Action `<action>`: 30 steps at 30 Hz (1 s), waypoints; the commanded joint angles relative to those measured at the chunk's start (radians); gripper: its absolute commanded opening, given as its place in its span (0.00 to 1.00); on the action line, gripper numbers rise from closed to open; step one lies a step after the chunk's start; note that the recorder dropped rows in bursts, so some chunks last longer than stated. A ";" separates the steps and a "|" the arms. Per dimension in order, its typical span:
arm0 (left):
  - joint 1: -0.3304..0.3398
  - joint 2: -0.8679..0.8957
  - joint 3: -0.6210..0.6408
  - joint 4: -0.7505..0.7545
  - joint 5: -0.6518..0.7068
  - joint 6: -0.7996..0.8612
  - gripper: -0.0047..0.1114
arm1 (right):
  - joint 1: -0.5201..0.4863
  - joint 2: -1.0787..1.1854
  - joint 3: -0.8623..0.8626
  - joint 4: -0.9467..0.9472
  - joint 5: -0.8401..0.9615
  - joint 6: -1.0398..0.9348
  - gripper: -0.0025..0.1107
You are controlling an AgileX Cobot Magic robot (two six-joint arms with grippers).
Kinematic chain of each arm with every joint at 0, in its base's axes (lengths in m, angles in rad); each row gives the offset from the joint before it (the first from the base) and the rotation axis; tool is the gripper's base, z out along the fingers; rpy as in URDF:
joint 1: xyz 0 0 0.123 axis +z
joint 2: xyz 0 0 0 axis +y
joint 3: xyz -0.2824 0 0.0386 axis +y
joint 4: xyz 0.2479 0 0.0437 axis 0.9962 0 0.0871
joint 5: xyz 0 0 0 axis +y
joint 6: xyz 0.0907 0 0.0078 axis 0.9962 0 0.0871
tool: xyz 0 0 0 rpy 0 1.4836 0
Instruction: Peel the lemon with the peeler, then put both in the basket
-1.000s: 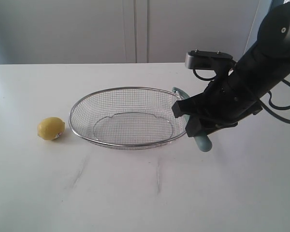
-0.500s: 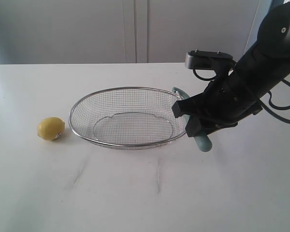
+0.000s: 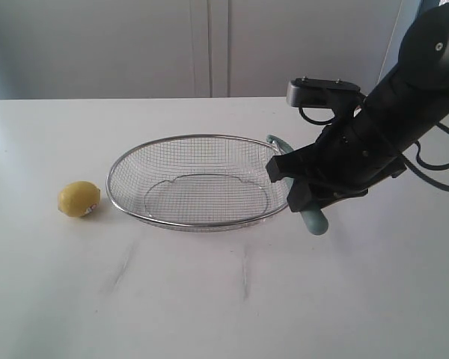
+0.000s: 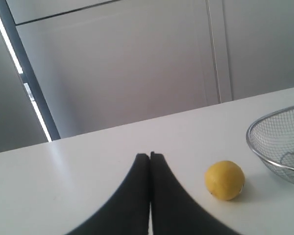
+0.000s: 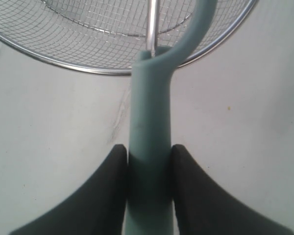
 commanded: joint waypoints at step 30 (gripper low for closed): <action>0.001 0.140 -0.429 -0.044 0.605 -0.012 0.04 | -0.007 -0.011 0.004 0.029 -0.008 -0.006 0.02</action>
